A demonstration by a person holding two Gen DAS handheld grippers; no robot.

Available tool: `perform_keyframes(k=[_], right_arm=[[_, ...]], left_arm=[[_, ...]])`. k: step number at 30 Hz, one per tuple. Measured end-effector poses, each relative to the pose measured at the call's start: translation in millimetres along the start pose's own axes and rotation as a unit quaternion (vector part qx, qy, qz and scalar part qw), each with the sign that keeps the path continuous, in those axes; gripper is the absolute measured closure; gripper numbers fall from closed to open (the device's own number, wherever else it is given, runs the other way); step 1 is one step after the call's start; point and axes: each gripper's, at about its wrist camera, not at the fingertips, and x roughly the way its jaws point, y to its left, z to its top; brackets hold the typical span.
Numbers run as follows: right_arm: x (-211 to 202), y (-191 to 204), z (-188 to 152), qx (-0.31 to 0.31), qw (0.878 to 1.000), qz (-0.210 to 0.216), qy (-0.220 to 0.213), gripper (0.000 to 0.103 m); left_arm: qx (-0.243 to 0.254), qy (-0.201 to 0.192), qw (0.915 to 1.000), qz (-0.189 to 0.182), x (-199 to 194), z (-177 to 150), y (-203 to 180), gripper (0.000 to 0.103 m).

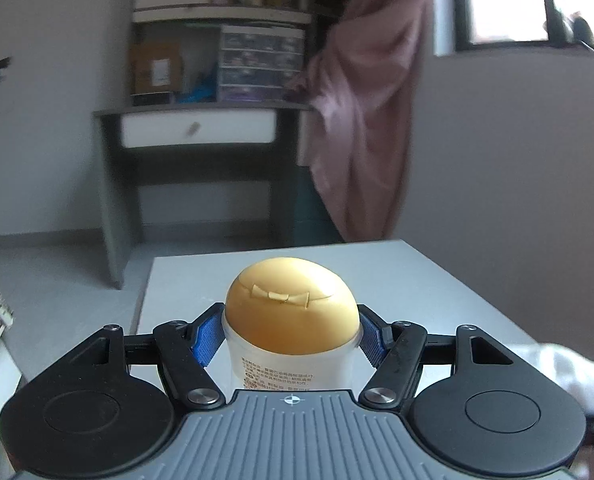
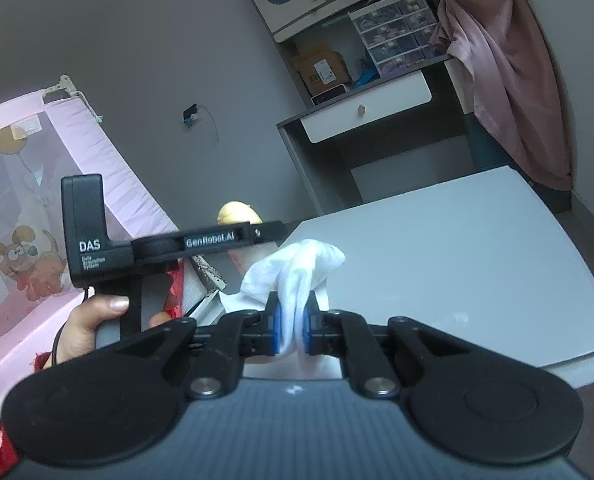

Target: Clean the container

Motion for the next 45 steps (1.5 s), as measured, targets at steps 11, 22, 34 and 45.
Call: perform_keyframes(k=[11, 22, 34, 45], right_arm=[[-1.8, 0.2, -5.8, 0.003, 1.000, 0.011, 0.003, 0.093], [-0.5, 2.3, -10.7, 0.008, 1.000, 0.018, 0.006, 0.093], [25.4, 12.4, -25.5, -0.009, 0.999, 0.014, 0.033, 0.093], [23.6, 9.7, -23.6, -0.005, 0.999, 0.012, 0.035, 0.093]], left_arm=[[-0.028, 0.004, 0.9979, 0.058, 1.5, -2.7, -7.6, 0.035], [-0.038, 0.004, 0.9963, 0.076, 1.0, -4.6, -14.6, 0.035], [-0.007, 0.021, 0.9963, 0.083, 10.8, -0.7, -24.3, 0.034], [0.051, -0.027, 0.9982, 0.019, -5.5, 1.4, -13.0, 0.006]])
